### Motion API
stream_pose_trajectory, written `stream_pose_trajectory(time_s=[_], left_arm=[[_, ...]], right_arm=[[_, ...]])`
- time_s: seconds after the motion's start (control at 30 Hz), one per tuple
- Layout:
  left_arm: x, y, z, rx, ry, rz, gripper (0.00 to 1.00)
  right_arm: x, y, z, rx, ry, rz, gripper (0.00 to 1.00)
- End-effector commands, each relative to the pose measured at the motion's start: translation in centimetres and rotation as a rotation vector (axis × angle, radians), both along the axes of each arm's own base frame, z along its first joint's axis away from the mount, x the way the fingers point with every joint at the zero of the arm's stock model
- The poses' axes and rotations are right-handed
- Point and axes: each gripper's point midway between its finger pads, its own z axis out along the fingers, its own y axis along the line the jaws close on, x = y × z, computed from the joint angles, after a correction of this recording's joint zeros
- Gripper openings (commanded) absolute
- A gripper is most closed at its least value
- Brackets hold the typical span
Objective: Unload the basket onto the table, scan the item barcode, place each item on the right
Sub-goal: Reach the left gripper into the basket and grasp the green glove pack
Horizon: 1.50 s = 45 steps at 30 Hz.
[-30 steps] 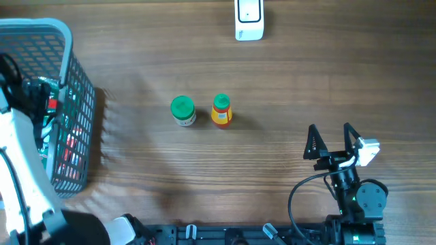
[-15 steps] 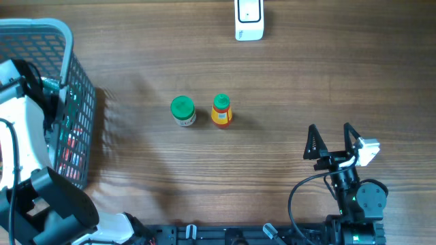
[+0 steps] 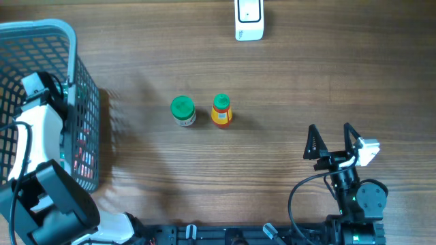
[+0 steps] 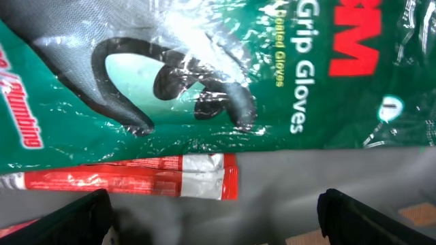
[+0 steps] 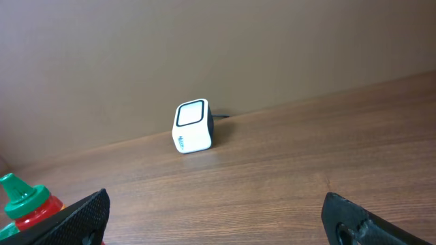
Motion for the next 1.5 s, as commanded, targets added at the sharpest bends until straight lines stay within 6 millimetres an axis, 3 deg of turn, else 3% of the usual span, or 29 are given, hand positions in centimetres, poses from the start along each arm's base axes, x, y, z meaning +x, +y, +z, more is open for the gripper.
stream_pose_trajectory(time_s=[0.0, 0.3, 0.6, 0.87, 1.07, 1.13, 1.2, 1.27, 1.3, 1.33, 1.47], left_arm=[[-0.5, -0.4, -1.0, -0.026, -0.006, 0.153, 1.00], [-0.4, -0.1, -1.0, -0.051, -0.081, 0.458, 1.00], [-0.5, 3.1, -0.1, 0.133, -0.100, 0.496, 1.00], [-1.2, 4.3, -5.1, 0.111, -0.001, 0.529, 1.00], [-0.9, 5.2, -7.4, 0.103, 0.005, 0.546, 1.00], [-0.7, 5.4, -7.5, 0.112, -0.002, 0.548, 0.91], [-0.5, 5.7, -7.4, 0.118, -0.017, 0.552, 0.71], [-0.6, 5.8, -7.5, 0.116, -0.015, 0.555, 0.46], [-0.6, 5.8, -7.6, 0.115, -0.011, 0.554, 0.18], [-0.6, 5.8, -7.6, 0.116, -0.008, 0.550, 0.04], [0.0, 6.0, -6.4, 0.122, -0.036, 0.512, 0.04]], right_arm=[[-0.1, 0.4, 0.1, -0.004, -0.008, 0.022, 1.00], [-0.1, 0.4, 0.1, -0.004, -0.008, 0.022, 1.00], [-0.1, 0.4, 0.1, -0.003, -0.008, 0.022, 1.00], [-0.1, 0.4, 0.1, -0.003, -0.008, 0.022, 1.00], [-0.1, 0.4, 0.1, -0.003, -0.008, 0.022, 0.99], [-0.1, 0.4, 0.1, -0.004, -0.008, 0.022, 1.00], [-0.1, 0.4, 0.1, -0.003, -0.008, 0.022, 1.00], [-0.1, 0.4, 0.1, -0.003, -0.008, 0.022, 1.00], [-0.1, 0.4, 0.1, -0.003, -0.008, 0.022, 1.00], [-0.1, 0.4, 0.1, -0.003, -0.008, 0.022, 1.00], [-0.1, 0.4, 0.1, -0.003, -0.008, 0.022, 1.00]])
